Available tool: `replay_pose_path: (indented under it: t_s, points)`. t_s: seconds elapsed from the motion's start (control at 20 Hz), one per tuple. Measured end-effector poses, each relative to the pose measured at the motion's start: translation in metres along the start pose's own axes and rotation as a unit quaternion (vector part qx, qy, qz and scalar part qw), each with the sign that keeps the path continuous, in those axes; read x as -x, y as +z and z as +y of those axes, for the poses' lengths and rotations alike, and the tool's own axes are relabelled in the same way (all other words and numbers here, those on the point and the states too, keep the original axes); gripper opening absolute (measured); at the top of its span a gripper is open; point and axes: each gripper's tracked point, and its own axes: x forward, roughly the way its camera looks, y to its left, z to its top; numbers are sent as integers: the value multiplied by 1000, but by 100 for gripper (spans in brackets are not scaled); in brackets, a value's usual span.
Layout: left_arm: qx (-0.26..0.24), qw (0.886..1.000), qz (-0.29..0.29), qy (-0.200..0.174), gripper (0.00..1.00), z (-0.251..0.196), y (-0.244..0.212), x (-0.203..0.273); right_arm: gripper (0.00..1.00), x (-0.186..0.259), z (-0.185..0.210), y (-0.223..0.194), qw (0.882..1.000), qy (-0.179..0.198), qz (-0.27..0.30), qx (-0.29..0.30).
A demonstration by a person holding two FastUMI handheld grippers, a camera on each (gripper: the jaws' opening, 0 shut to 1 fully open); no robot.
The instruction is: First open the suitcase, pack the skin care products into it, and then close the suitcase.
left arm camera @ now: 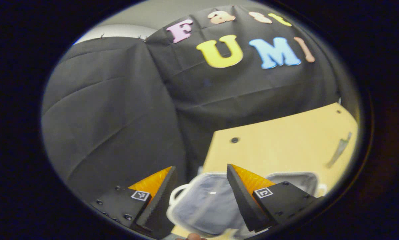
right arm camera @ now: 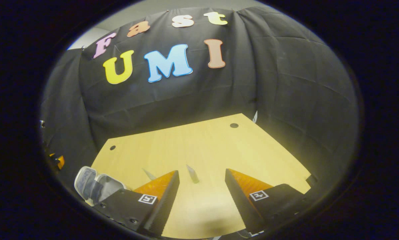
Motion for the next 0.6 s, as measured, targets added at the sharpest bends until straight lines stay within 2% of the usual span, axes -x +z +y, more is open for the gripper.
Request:
replay_pose_path:
  t_s: [0.05,0.15,0.2,0.25,0.35,0.4,0.45,0.6]
  points:
    - [9,999,-16,-52,98,-46,11,7,85,0,-1,-5,1000,2,5,-3]
    - [30,984,-37,-170,97,-149,21,25,85,1,-6,-14,1000,1,15,-7]
    - [33,975,-33,-216,97,-195,14,32,85,3,-10,-18,1000,-1,19,-9]
    - [32,968,-17,-250,97,-222,5,53,85,5,-16,-22,1000,-5,21,-11]
    - [35,951,9,-307,97,-283,-22,62,85,10,-29,-25,999,-19,23,-16]
    - [36,944,24,-328,92,-309,-35,63,85,13,-37,-26,999,-28,24,-19]
    - [34,939,35,-340,97,-328,-45,62,85,16,-47,-29,999,-37,24,-22]
    - [19,933,61,-355,97,-365,-65,49,85,20,-75,-36,997,-64,32,-35]
